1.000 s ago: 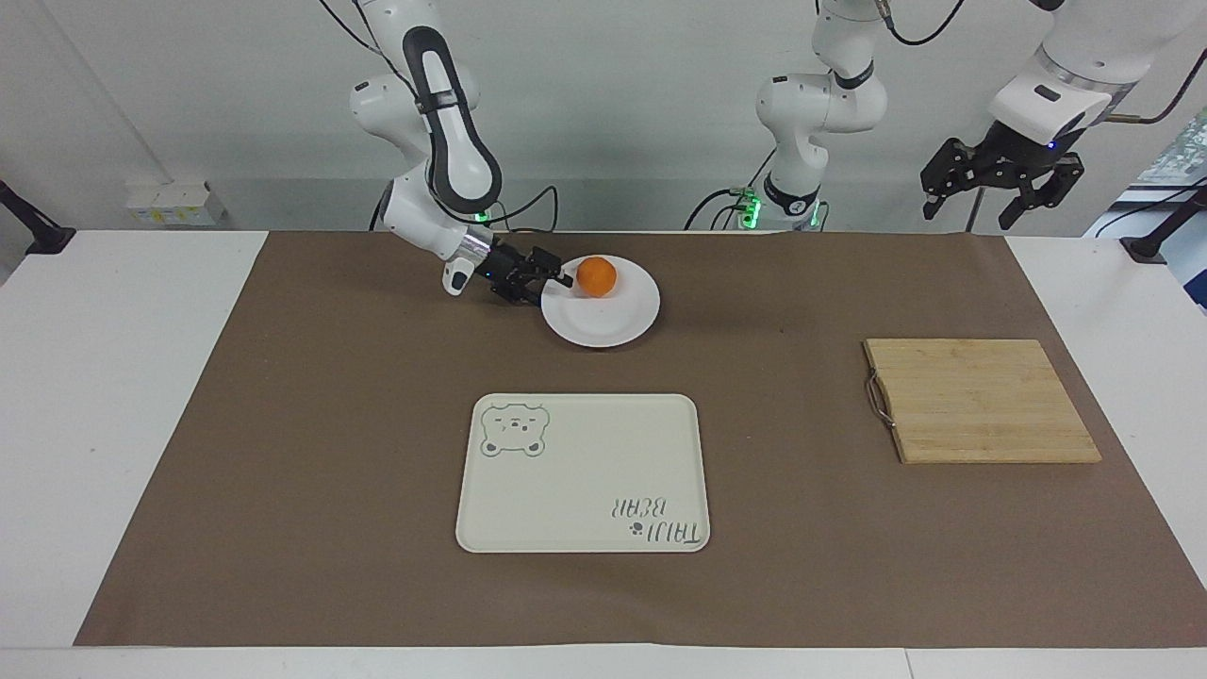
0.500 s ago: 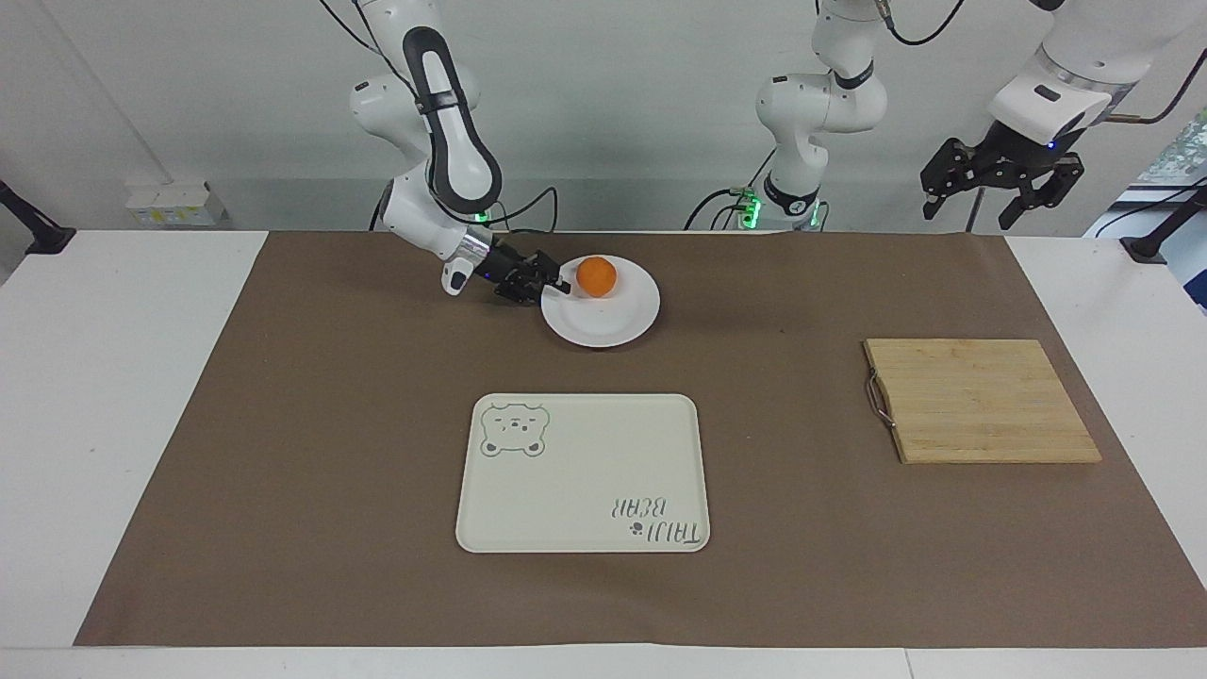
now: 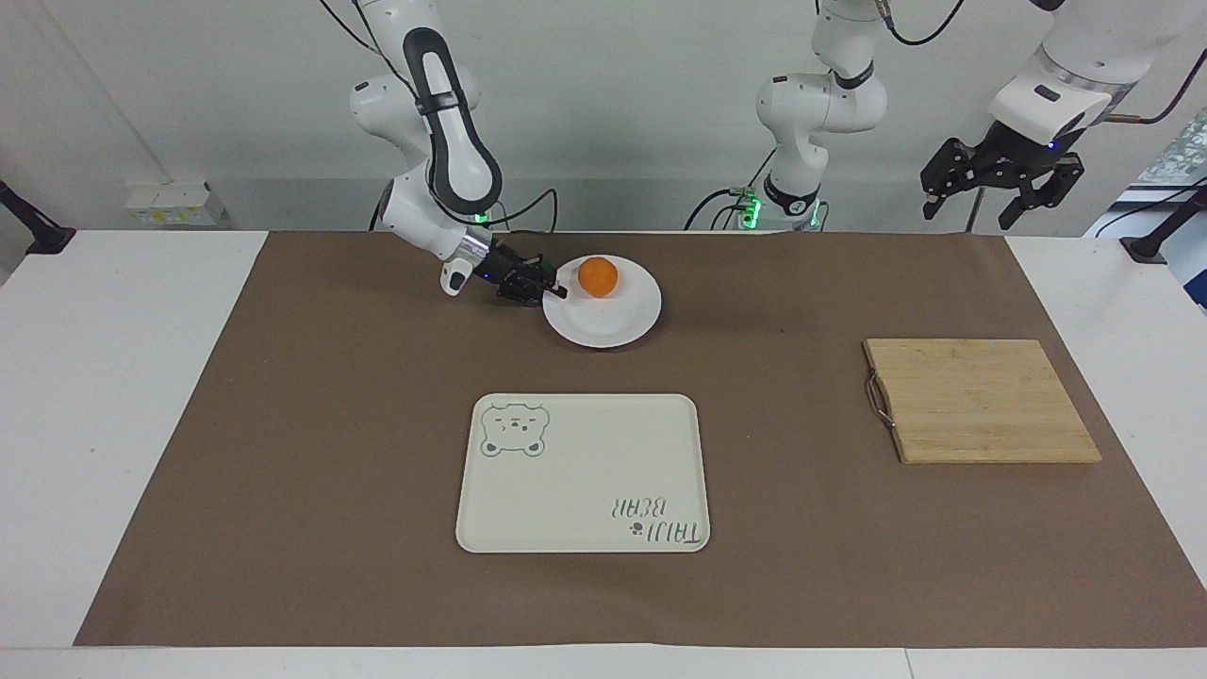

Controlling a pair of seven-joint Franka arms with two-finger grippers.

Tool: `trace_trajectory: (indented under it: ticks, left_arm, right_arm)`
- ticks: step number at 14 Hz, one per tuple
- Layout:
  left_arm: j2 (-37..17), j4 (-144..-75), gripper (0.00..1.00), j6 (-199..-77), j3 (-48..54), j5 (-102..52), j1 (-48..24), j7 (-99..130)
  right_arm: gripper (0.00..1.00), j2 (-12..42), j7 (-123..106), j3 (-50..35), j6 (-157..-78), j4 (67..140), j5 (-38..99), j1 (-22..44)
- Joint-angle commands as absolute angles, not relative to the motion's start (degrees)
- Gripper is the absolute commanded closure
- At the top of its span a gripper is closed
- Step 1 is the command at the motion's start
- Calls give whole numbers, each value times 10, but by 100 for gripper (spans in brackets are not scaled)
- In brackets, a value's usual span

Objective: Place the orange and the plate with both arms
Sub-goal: 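Slide the plate with the right gripper onto the bear tray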

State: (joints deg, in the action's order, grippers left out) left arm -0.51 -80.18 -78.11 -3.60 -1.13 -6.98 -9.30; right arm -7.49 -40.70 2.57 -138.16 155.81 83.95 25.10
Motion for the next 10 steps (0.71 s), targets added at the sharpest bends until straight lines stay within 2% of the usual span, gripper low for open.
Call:
trace_trajectory:
  ticks: [1, 6, 10]
  left_arm:
    - [-3, -797, 0, -771, -32, -17, -62, -100]
    - [-3, -797, 0, -771, -32, -17, -62, -100]
    - [-3, -797, 0, -771, -32, -17, -62, -100]
  right_arm:
    - [74, -70, -425, 24, -1390, 1557, 858, 251]
    - [98, -65, -425, 24, -1394, 1554, 858, 251]
    - [100, -59, -417, 24, -1395, 1547, 857, 250]
